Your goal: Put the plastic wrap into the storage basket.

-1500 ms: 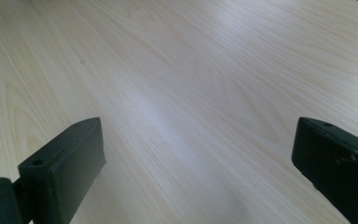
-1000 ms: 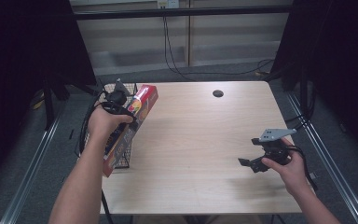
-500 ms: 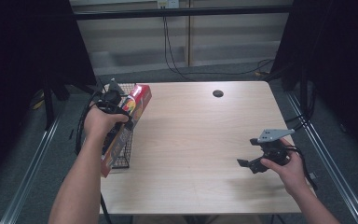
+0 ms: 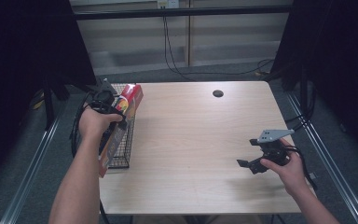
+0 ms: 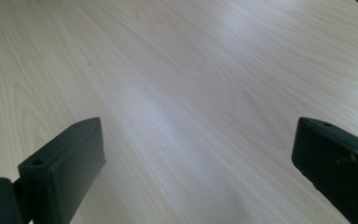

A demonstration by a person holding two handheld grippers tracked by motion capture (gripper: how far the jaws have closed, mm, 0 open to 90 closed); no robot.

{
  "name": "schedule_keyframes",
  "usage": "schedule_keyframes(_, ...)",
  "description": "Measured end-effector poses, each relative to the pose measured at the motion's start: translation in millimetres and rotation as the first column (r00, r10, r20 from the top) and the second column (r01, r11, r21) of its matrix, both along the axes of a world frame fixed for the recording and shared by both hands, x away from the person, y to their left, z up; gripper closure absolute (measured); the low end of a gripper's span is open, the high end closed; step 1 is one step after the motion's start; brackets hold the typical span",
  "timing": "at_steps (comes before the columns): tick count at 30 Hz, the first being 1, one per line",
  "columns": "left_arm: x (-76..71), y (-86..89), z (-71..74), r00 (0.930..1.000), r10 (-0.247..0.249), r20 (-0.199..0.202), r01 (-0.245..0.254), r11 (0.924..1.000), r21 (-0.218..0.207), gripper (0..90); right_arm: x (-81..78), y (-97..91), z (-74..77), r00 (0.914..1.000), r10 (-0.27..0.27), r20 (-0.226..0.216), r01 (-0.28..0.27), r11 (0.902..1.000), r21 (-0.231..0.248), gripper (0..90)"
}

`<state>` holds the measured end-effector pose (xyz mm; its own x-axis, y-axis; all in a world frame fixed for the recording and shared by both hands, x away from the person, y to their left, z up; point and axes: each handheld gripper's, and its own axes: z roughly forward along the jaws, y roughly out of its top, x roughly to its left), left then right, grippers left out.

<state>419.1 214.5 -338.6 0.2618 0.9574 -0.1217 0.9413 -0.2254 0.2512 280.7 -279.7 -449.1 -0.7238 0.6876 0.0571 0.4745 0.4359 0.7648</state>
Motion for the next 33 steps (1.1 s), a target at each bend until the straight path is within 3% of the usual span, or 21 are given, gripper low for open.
schedule_keyframes(17,1.0,5.3,0.1,0.9983,0.058,-0.002,-0.058,0.9983,0.005,42.4,-0.3,0.2,0.1,1.0,-0.002,0.0,0.002,1.0,0.001,2.1)
schedule_keyframes(24,1.4,6.2,-2.0,0.9936,0.112,-0.016,-0.112,0.9936,-0.01,42.3,-0.6,0.1,0.4,1.0,-0.004,0.0,0.004,1.0,0.002,2.1)
schedule_keyframes(28,1.6,8.3,-3.8,0.9927,0.121,0.002,-0.121,0.9926,0.011,42.4,-0.5,0.0,0.5,1.0,-0.004,0.001,0.004,1.0,0.003,2.1)
schedule_keyframes(33,1.5,11.7,-5.9,0.9874,0.158,-0.009,-0.158,0.9874,0.01,42.4,-0.4,0.9,0.0,1.0,-0.005,0.003,0.005,1.0,0.005,2.1)
